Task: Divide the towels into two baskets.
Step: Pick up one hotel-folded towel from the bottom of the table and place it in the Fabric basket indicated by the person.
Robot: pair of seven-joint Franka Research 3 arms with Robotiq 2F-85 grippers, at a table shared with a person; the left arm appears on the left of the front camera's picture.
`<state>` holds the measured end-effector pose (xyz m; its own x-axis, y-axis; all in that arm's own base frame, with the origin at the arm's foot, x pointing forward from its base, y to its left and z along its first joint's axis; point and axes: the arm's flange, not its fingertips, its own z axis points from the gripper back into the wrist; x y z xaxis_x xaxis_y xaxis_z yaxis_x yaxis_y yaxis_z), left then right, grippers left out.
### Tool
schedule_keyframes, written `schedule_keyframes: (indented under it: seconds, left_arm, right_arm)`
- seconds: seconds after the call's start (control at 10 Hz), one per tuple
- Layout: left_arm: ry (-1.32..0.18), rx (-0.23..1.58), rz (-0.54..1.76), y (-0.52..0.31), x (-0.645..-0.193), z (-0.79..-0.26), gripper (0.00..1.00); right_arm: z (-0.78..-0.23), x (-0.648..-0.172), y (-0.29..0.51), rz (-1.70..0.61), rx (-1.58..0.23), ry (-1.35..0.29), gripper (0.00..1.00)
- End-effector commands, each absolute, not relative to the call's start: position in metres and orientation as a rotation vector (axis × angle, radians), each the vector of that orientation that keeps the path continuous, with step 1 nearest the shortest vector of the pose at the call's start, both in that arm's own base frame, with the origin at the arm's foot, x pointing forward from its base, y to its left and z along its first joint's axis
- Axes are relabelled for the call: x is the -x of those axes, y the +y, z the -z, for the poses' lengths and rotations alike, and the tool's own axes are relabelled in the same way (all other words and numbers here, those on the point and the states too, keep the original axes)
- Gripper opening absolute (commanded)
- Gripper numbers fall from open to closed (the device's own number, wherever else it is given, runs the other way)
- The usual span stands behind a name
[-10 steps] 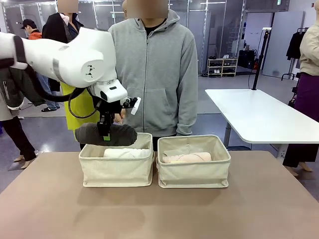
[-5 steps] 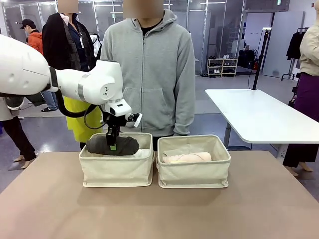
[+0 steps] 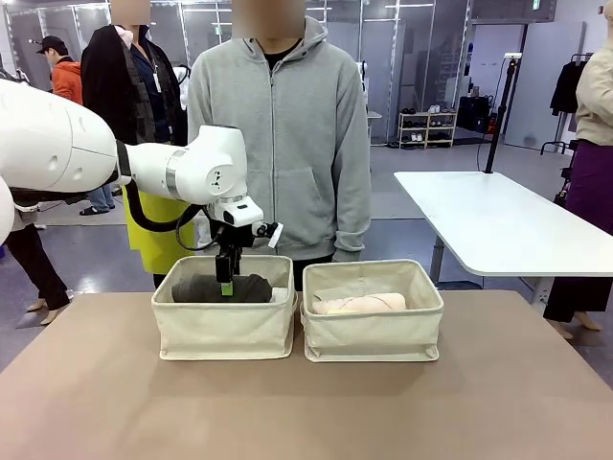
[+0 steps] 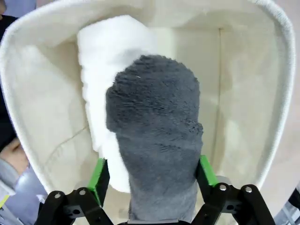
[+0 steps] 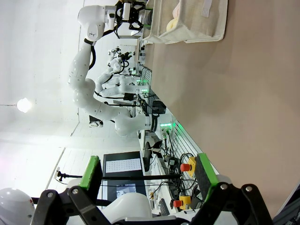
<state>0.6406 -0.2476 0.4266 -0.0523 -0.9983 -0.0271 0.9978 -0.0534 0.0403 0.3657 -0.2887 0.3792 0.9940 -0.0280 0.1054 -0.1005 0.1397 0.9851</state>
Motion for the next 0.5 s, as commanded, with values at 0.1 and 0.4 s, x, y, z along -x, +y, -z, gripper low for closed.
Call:
schedule_keyframes:
  seconds: [0.1,0.4]
  left_arm:
    - [-0.041,-0.042,1.536,-0.242,-0.620,-0.456,1.00]
    - [-0.025,-0.049,1.617,-0.249,-0.639,-0.435,1.00]
  right_arm:
    - [-0.382,-0.362,-0.286,-0.052,-1.422,-0.099,1.00]
    - [-0.382,-0.362,-0.286,-0.052,-1.422,-0.099,1.00]
